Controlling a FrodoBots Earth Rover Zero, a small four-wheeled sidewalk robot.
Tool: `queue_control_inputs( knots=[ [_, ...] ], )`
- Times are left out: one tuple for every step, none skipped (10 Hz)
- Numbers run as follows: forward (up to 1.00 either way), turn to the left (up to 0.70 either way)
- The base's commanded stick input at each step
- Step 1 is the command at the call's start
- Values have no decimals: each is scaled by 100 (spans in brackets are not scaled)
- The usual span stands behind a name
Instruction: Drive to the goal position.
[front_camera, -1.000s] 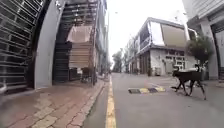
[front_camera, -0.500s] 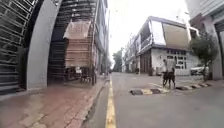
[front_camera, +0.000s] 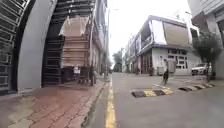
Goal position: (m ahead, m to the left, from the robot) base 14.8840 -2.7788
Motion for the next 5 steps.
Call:
queue_control_inputs(
  knots=[
    [48, 0],
    [48, 0],
    [48, 0],
    [48, 0],
    [48, 0]
  ],
)
